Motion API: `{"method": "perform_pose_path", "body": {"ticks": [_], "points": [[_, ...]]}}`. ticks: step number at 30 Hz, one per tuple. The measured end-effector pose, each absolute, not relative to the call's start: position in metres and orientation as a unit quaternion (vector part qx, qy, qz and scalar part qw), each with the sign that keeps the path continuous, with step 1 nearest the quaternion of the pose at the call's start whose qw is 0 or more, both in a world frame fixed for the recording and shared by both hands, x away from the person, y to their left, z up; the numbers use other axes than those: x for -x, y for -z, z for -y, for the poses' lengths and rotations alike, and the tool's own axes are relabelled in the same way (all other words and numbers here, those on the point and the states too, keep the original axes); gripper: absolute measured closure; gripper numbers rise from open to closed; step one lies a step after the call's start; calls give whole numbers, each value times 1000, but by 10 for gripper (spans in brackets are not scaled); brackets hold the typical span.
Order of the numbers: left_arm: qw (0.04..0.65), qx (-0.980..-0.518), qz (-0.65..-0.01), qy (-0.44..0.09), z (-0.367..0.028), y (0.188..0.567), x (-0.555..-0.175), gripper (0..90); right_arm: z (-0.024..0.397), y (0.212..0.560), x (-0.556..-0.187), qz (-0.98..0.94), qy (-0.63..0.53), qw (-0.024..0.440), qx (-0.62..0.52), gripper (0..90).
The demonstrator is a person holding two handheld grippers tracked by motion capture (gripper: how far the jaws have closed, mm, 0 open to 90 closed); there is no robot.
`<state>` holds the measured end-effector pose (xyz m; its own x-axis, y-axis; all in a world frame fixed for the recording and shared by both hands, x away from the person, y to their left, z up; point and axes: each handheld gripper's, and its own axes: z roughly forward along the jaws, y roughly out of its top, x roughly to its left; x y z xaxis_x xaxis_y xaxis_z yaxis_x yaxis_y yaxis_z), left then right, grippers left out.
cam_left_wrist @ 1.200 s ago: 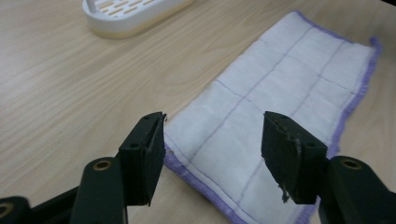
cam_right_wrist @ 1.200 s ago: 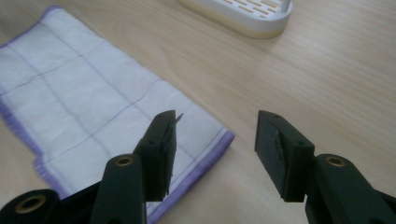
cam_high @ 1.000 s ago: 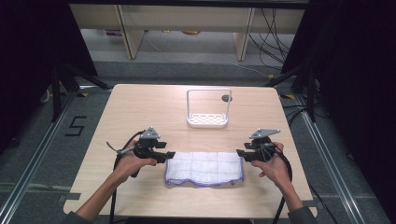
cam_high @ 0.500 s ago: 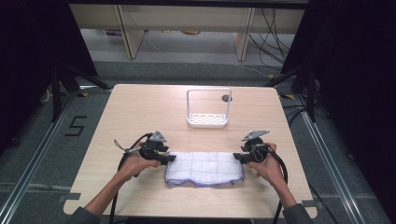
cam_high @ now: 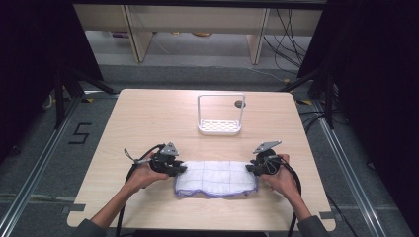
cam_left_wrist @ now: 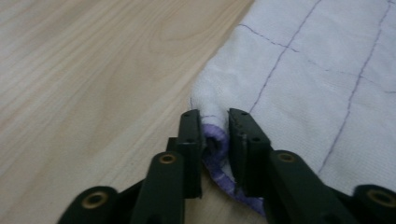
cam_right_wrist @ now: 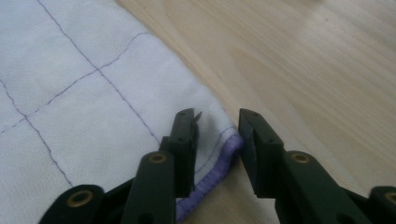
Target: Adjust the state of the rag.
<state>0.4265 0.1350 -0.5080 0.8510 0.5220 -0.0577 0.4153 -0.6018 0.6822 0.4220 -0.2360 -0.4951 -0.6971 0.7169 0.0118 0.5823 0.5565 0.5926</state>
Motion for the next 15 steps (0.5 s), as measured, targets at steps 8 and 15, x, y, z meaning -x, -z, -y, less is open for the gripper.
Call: {"method": "perform_pose_path", "body": {"ticks": [8,15], "points": [[359,-892,-258,-92,-137,508,-417,823,237,495,-423,-871,-305,118,-365,852],[357,-896,-243,-102,-140,506,-395,828,230,487,-441,-875,-291,117,-368,860]]}}
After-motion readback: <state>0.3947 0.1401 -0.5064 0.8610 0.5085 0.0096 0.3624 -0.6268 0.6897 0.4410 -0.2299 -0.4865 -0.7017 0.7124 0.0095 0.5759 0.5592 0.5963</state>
